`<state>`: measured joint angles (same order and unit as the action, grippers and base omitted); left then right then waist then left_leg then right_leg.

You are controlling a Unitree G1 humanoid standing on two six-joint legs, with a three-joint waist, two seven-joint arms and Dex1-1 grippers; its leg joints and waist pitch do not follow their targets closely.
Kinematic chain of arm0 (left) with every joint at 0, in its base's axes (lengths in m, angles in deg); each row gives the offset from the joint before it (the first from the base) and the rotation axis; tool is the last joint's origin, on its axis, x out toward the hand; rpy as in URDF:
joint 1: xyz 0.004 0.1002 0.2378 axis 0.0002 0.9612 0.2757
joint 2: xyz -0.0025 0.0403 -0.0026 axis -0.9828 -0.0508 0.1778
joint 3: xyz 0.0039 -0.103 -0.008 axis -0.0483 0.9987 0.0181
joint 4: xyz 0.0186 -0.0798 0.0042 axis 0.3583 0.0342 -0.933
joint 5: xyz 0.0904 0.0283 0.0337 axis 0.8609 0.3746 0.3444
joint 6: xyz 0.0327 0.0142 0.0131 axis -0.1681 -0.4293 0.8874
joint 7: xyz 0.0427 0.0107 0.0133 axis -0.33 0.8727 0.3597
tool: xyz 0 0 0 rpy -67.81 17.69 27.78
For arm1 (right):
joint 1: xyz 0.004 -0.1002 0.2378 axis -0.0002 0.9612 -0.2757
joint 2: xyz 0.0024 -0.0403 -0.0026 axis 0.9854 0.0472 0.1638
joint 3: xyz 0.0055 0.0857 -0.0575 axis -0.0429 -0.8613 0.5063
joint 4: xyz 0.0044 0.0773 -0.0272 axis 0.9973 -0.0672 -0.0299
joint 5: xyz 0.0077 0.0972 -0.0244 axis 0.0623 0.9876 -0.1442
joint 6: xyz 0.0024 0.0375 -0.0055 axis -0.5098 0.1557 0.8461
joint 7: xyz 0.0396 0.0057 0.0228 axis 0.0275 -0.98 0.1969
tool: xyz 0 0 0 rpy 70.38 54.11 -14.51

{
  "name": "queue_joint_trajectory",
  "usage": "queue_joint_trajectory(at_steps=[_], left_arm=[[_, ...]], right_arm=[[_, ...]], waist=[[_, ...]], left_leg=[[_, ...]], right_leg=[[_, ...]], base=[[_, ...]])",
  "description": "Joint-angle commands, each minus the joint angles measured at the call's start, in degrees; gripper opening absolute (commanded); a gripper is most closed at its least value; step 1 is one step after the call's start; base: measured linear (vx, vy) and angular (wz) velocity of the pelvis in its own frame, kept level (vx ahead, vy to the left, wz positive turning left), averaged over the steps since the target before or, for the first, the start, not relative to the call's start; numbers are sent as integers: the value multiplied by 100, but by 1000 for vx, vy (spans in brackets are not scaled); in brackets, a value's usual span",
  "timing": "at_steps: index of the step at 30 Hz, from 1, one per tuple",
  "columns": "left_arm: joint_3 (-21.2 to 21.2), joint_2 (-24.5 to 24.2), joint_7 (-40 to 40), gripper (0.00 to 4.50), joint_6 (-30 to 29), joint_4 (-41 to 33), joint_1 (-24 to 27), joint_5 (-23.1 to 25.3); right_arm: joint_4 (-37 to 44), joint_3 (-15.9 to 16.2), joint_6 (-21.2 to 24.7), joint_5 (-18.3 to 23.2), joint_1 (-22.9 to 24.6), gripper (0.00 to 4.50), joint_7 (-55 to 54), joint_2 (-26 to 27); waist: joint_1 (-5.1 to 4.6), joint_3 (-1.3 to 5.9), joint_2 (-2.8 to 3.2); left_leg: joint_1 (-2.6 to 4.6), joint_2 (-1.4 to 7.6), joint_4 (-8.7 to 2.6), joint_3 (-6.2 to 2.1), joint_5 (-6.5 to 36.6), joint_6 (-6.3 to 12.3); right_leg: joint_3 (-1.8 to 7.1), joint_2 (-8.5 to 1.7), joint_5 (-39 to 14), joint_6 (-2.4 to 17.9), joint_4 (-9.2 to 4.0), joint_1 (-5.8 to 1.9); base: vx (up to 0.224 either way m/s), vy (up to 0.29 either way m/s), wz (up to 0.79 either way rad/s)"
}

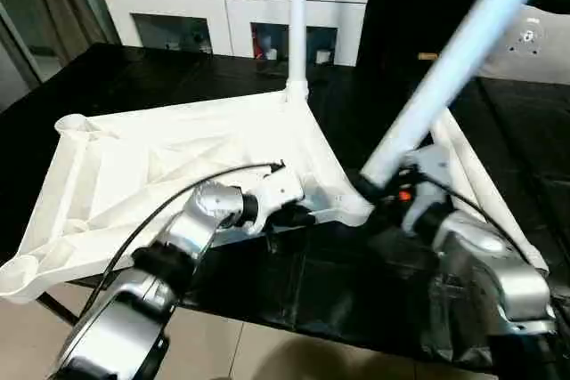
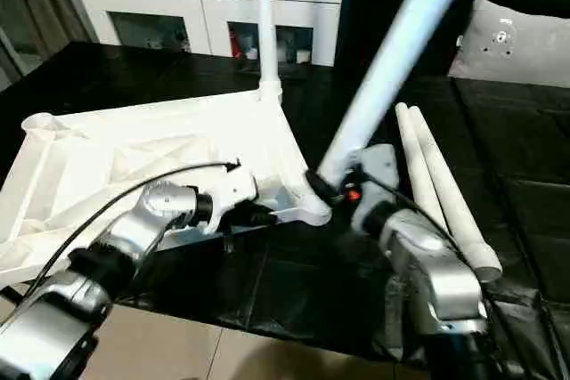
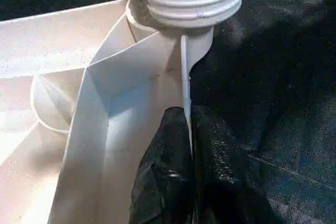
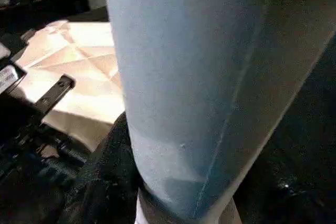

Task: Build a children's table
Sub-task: Insert table leg to table base

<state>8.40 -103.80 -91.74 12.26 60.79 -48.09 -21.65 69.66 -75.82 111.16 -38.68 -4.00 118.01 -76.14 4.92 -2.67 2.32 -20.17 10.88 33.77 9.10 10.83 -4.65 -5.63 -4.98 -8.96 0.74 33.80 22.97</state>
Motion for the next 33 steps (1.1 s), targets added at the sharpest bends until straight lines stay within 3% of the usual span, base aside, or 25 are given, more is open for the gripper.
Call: queue_joint_trajectory(at_steps=[1,4,5,8,10,14,19,21,22,29,33], left_arm=[[-221,-215,-78,0,-129,27,263,273],[-270,-346,-271,0,92,-141,359,355],[-277,-393,-348,0,235,-224,410,364],[-264,-470,-694,0,243,-421,489,188],[-276,-523,-902,0,184,-543,534,87],[-426,-662,-1180,0,71,-747,585,104],[-408,-666,-1223,0,28,-708,560,133],[-370,-669,-1262,0,6,-706,538,137],[-350,-688,-1292,0,-30,-699,511,125],[-324,-778,-1307,0,-70,-662,470,134],[-303,-760,-1500,0,-215,-907,546,-25]], right_arm=[[26,46,47,5,-174,188,122,-105],[-56,73,76,24,-237,188,272,-201],[-81,126,125,48,-249,188,423,-287],[-186,206,139,7,-302,188,573,-365],[-278,255,157,-25,-353,188,646,-405],[-442,429,349,-55,-460,188,909,-579],[-481,589,473,-67,-475,188,1125,-694],[-534,704,534,-126,-501,188,1238,-770],[-581,755,579,-161,-550,188,1280,-813],[-346,686,811,64,-621,188,1589,-1034],[-532,653,765,13,-671,188,1599,-1050]], waist=[[34,339,-126],[32,346,-140],[37,357,-207],[45,354,-157],[40,360,-173],[55,361,-211],[63,351,-227],[60,354,-262],[66,353,-248],[71,365,-289],[89,371,-272]], left_leg=[[-49,148,-422,-30,1276,245],[-43,154,-426,-21,1218,248],[-63,153,-423,-25,1142,272],[-23,180,-435,-8,1136,252],[-16,191,-444,-11,1220,203],[-17,193,-444,-6,1183,203],[-6,198,-452,-2,1248,171],[-11,196,-453,-3,1257,165],[-5,194,-451,-3,1269,161],[-6,205,-459,-9,1315,132],[6,215,-457,-8,1316,120]], right_leg=[[250,-372,-2797,390,-553,-290],[262,-373,-2703,416,-548,-283],[261,-382,-2622,431,-519,-307],[283,-373,-2419,513,-509,-271],[285,-378,-2262,643,-485,-279],[292,-388,-2164,719,-450,-302],[296,-383,-2269,662,-478,-291],[292,-378,-2271,659,-469,-299],[296,-389,-2326,644,-479,-295],[297,-382,-2172,678,-464,-302],[301,-393,-2190,716,-461,-294]], base=[[0,0,0],[0,0,0],[0,0,0],[0,0,0],[0,0,0],[0,0,0],[0,0,0],[0,0,0],[0,0,0],[0,0,0],[0,0,0]])
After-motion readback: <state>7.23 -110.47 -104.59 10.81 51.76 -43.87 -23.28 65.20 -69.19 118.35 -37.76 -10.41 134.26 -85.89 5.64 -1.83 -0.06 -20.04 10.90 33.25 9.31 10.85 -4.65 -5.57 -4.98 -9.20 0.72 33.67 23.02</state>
